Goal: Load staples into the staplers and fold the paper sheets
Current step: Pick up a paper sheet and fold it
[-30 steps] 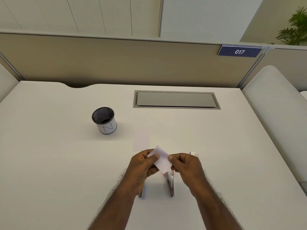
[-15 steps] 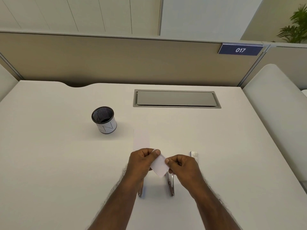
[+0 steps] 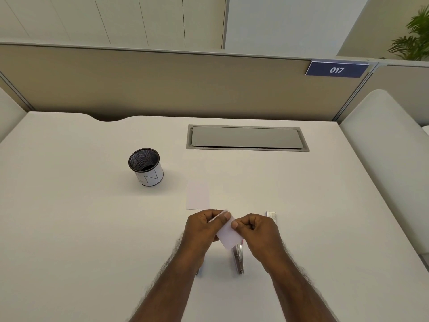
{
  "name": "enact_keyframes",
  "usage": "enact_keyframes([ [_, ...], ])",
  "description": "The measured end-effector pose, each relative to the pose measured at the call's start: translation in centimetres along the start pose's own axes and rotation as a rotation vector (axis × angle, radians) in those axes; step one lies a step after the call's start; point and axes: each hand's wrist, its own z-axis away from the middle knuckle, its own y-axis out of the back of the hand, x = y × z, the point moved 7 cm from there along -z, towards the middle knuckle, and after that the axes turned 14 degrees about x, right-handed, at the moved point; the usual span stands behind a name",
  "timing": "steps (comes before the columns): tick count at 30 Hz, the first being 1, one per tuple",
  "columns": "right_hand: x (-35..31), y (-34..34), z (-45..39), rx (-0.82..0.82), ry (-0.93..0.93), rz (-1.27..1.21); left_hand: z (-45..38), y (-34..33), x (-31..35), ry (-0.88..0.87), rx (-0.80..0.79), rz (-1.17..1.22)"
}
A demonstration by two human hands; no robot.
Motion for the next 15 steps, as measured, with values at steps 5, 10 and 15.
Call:
enact_keyframes([
  [5, 0.9, 0.4, 0.2, 0.068, -0.078, -0.145, 0.9, -0.2, -1.8, 0.199, -0.095, 0.308],
  [10, 2.9, 0.5, 0.4, 0.119, -0.083, -0.080, 0.1, 0.9, -2.0, 0.153, 0.048, 0.228],
  [15, 6.7, -0.2, 1.8, 0.126, -0.058, 0.446, -0.8, 1.9, -1.6, 0.097, 0.155, 0.101],
])
